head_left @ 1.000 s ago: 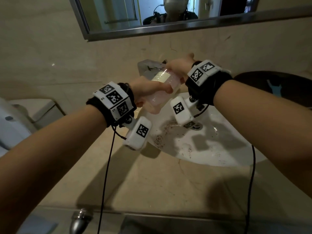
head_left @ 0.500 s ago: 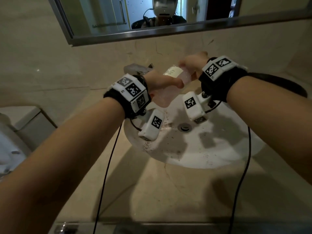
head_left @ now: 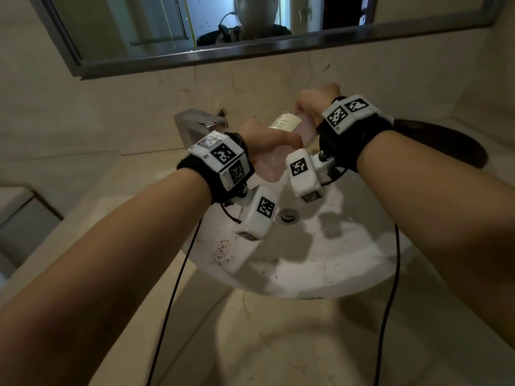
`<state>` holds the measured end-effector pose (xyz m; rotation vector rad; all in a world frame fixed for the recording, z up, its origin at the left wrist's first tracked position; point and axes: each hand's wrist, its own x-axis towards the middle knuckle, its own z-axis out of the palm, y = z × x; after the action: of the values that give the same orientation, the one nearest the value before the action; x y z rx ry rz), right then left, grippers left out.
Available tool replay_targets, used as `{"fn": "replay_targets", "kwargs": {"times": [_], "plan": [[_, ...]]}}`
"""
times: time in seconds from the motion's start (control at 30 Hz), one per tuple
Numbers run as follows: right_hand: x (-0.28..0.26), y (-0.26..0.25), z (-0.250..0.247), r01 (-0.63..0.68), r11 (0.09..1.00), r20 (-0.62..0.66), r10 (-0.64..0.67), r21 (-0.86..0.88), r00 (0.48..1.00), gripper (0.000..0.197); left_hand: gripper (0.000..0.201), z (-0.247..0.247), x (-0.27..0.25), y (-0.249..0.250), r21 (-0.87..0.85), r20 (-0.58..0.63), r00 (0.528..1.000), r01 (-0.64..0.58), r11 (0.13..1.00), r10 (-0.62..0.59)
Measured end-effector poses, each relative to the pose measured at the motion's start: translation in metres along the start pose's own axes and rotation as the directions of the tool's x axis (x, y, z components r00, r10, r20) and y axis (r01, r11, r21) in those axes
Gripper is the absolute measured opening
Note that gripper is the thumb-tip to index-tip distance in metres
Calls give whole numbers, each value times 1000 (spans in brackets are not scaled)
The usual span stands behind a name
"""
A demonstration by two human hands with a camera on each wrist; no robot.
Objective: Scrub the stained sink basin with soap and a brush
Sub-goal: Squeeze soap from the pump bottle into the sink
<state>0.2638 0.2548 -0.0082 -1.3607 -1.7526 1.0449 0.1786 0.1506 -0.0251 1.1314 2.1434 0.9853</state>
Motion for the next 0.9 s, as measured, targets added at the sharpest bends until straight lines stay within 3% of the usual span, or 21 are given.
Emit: {"fn": "replay_targets", "kwargs": {"times": [0.07,0.17,0.23,0.3,0.43,0.53,0.63,0.7,0.83,0.9], "plan": [[0,2,-5,-38,997,-72,33,-67,997,11,54,4,1,2,35,12,1000,-6,999,6],[3,4,-7,-83,996,-146,77,-30,986,17,58,8,2,5,73,19,999,-31,997,30],[6,5,-5,-114,993,-167,113,3,980,65,53,6,1,8,109,28,998,-61,992,59],[3,3,-4,-106,994,-148,109,25,983,86,46,0,-2,11,135,58,995,-85,987,77],[-6,-6,0,-47,990,-109,62,133,992,87,54,-19,-10,8,150,102,991,-106,983,91],[-19,-16,4,11,961,-65,8,275,998,78,45,-35,-17,-3,103,96,989,-118,988,108],[-36,-24,5,21,922,0,-22,387,1000,63,37,-51,-25,-21,34,95,990,-112,993,108],[-52,-29,8,20,931,93,-57,364,994,59,39,-62,-30,-34,-15,78,993,-91,996,92],[-86,-41,35,9,964,371,-112,267,922,44,59,-83,-47,-55,-105,73,996,-35,994,43],[-100,-51,54,-1,958,423,-125,285,897,42,69,-95,-55,-65,-133,53,998,-13,991,20]]}}
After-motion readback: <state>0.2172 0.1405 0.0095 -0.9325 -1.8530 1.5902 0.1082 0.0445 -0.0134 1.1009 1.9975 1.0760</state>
